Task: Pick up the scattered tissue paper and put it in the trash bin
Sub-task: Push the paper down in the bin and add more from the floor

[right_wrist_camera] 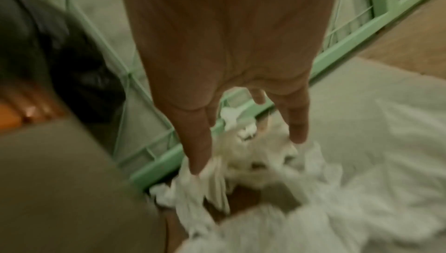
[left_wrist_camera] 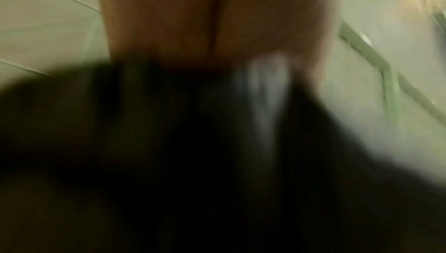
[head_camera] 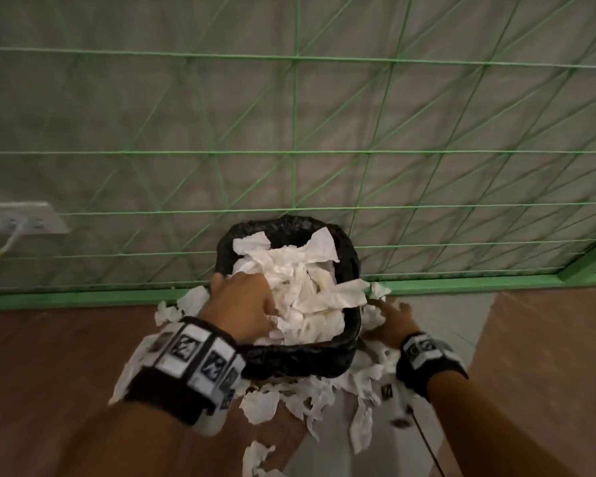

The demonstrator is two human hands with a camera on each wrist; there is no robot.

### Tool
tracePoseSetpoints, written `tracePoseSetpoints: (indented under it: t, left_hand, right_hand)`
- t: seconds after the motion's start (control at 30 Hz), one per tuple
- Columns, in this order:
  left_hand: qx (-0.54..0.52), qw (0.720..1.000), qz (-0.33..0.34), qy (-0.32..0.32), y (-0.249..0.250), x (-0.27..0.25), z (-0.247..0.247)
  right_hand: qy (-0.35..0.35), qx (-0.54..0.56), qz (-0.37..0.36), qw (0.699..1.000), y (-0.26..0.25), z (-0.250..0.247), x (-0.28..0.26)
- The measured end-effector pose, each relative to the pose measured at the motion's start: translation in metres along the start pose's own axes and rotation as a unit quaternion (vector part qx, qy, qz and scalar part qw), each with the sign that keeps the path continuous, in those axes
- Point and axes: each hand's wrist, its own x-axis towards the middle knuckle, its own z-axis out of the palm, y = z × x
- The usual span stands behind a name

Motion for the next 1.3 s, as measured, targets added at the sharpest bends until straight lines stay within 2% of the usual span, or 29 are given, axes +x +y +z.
tracePoseSetpoints:
  t: [0.07,0.13,0.2,0.27,0.33,0.37,0.4,0.43,0.5,0.57,0.63,0.7,0.77,0.87,0.93,1.03,1.07,1.1,1.13,1.2,1.23,1.27,1.3]
  left_hand:
    - [-0.132,0.991,0.017,-0.003,-0.012,-0.012,-0.016]
    - [-0.248,0.968,0.037,-0.007,-0.022,-0.029,-0.038]
    - [-0.39,0.92,0.03,0.031,-0.036,-0.038,-0.053]
    - [-0.499,0.857,-0.023,0.122,-0.061,-0.031,-0.047]
    - [-0.517,0.824,-0.124,0.197,-0.098,-0.008,-0.009]
    - [-0.484,0.831,-0.184,0.205,-0.121,-0.002,0.016]
    - [-0.435,0.855,-0.221,0.179,-0.139,0.005,0.042]
    - [-0.38,0.886,-0.235,0.123,-0.152,0.008,0.069]
    - [-0.251,0.941,-0.224,-0.038,-0.161,0.006,0.124]
    - [-0.138,0.954,-0.229,-0.133,-0.154,-0.001,0.173]
    - [-0.097,0.96,-0.217,-0.148,-0.146,-0.006,0.204]
    - [-0.088,0.969,-0.22,-0.075,-0.138,-0.007,0.209]
    - [-0.084,0.977,-0.194,-0.011,-0.123,-0.011,0.201]
    - [-0.102,0.975,-0.191,0.049,-0.116,-0.018,0.192]
    - [-0.123,0.966,-0.213,0.077,-0.119,-0.024,0.181]
    - [-0.254,0.934,-0.219,0.121,-0.132,-0.029,0.163]
    - [-0.306,0.92,-0.195,0.147,-0.137,-0.03,0.154]
    - [-0.337,0.91,-0.168,0.172,-0.14,-0.032,0.14]
    - [-0.358,0.9,-0.159,0.193,-0.142,-0.035,0.124]
    - [-0.363,0.889,-0.163,0.225,-0.138,-0.044,0.083]
    - [-0.364,0.883,-0.163,0.248,-0.137,-0.047,0.062]
    - [-0.364,0.876,-0.157,0.276,-0.133,-0.05,0.038]
    - [-0.366,0.867,-0.156,0.3,-0.127,-0.054,0.015]
  right_hand:
    - [0.011,0.012,-0.018,1.0,0.009,0.034,0.021]
    - [0.019,-0.01,-0.049,0.999,0.021,0.069,0.054]
    - [0.054,-0.033,-0.073,0.995,0.0,0.061,0.035]
    - [0.099,-0.056,-0.076,0.991,-0.016,0.047,0.014]
    - [0.123,-0.069,-0.054,0.989,-0.012,0.034,0.012]
    - [0.116,-0.049,-0.057,0.99,-0.019,0.023,0.006]
    - [0.122,-0.001,-0.07,0.99,-0.021,0.011,0.002]
    - [0.144,0.058,-0.096,0.983,-0.02,0.0,-0.002]
    - [0.176,0.118,-0.151,0.966,-0.016,-0.023,-0.007]
    - [0.135,0.219,-0.115,0.96,-0.014,-0.049,-0.014]
    - [0.119,0.35,-0.067,0.927,-0.016,-0.076,-0.027]
    - [0.154,0.432,-0.046,0.887,-0.026,-0.109,-0.05]
    - [0.219,0.44,-0.066,0.868,-0.044,-0.144,-0.079]
    - [0.303,0.382,-0.148,0.86,-0.074,-0.182,-0.115]
    - [0.353,0.348,-0.23,0.838,-0.095,-0.193,-0.133]
    - [0.421,0.25,-0.304,0.817,-0.129,-0.184,-0.143]
    - [0.421,0.216,-0.321,0.82,-0.139,-0.173,-0.141]
    - [0.395,0.183,-0.335,0.836,-0.147,-0.159,-0.138]
    - [0.341,0.139,-0.338,0.866,-0.152,-0.142,-0.132]
    - [0.184,0.028,-0.316,0.93,-0.156,-0.109,-0.126]
    - [0.136,0.0,-0.302,0.944,-0.156,-0.098,-0.126]
    - [0.127,0.0,-0.3,0.945,-0.156,-0.092,-0.129]
    - [0.148,0.026,-0.306,0.94,-0.154,-0.092,-0.132]
